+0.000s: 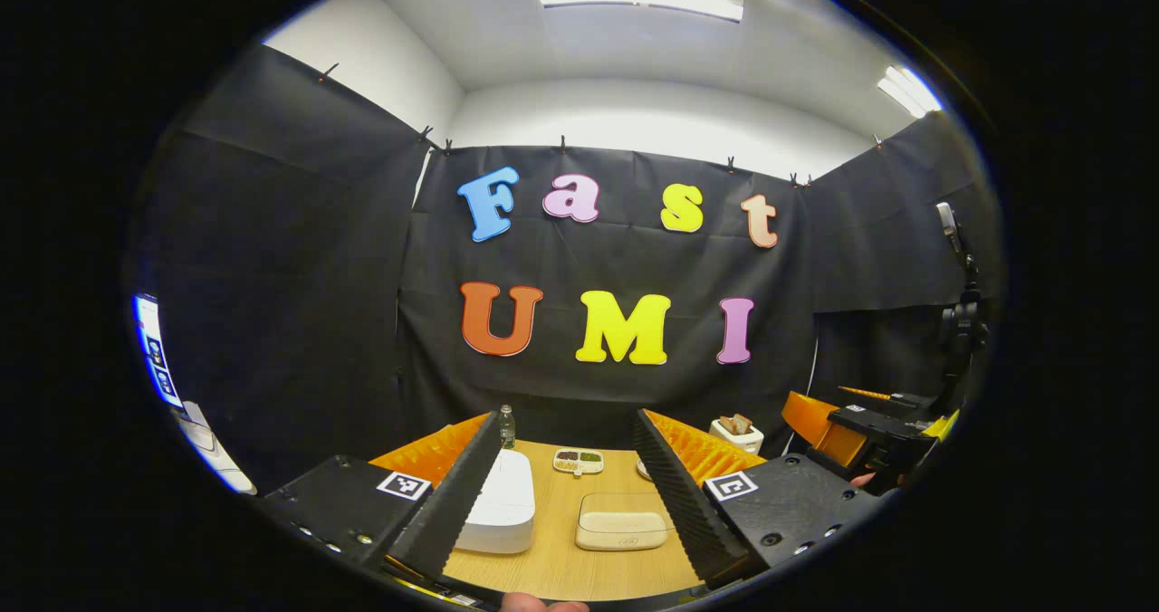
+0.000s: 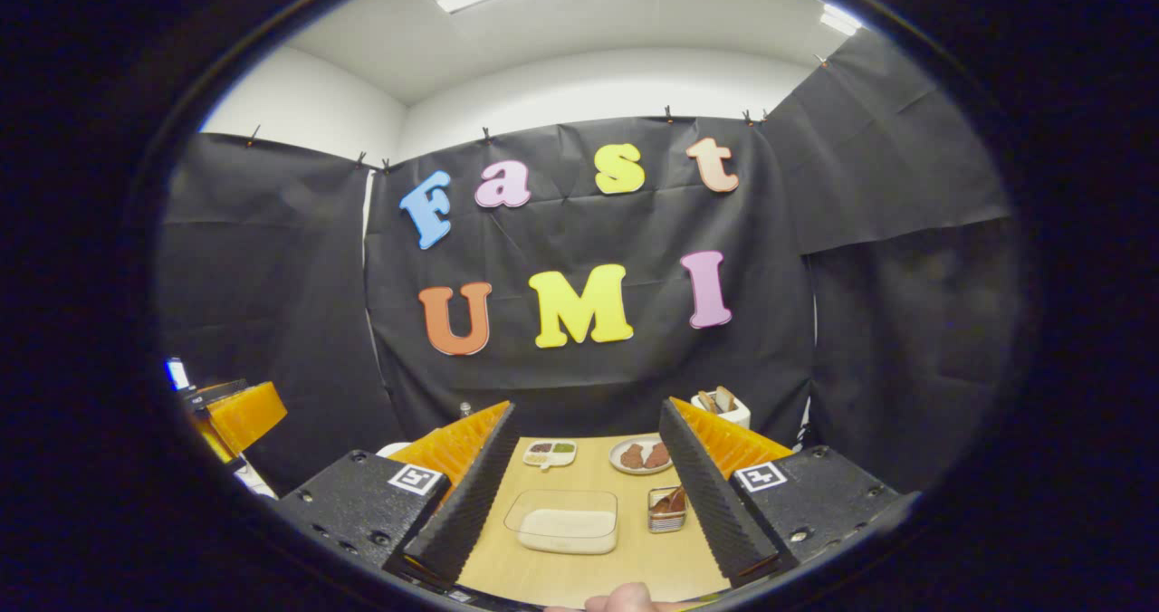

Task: Close the left gripper, press the button to open the rice cooker; take a wooden spoon from the chopstick holder with the right hand, scoop a spoonful of rice and pour it into the rice cooker, then put the wooden spoon back into the chopstick holder.

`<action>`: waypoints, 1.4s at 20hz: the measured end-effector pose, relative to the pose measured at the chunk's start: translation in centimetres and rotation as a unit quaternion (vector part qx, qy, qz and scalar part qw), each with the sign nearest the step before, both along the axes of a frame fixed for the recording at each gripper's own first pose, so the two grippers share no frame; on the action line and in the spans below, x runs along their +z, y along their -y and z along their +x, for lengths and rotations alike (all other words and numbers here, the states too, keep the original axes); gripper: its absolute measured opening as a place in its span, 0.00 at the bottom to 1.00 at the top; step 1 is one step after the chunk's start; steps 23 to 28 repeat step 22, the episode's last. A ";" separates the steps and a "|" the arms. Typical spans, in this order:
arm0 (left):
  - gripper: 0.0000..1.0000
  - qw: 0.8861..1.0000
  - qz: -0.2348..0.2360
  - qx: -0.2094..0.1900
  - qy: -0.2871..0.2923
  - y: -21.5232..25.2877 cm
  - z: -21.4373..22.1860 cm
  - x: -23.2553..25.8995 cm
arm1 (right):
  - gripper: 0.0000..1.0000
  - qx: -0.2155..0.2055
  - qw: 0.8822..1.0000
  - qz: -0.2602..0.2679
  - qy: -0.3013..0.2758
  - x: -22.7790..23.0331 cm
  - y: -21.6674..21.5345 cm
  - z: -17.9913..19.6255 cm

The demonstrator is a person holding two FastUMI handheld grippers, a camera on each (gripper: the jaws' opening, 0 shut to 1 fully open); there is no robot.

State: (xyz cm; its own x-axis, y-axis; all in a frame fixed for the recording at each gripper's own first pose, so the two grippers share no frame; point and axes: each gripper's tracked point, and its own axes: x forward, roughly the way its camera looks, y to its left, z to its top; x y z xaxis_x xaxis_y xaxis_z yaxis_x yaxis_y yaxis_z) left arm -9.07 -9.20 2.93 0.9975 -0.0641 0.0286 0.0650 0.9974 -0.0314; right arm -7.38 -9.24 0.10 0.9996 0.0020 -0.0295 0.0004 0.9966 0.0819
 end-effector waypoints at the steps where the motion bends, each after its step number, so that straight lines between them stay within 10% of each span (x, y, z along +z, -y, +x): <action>1: 0.95 1.000 0.002 -0.004 -0.004 -0.1 -0.3 -0.3 | 0.96 -0.002 1.000 -0.001 0.002 0.2 -0.3 -0.4; 28: 0.95 0.999 0.010 -0.045 -0.002 -0.8 0.0 0.6 | 1.00 -0.024 1.000 -0.013 0.013 1.1 -3.4 -2.4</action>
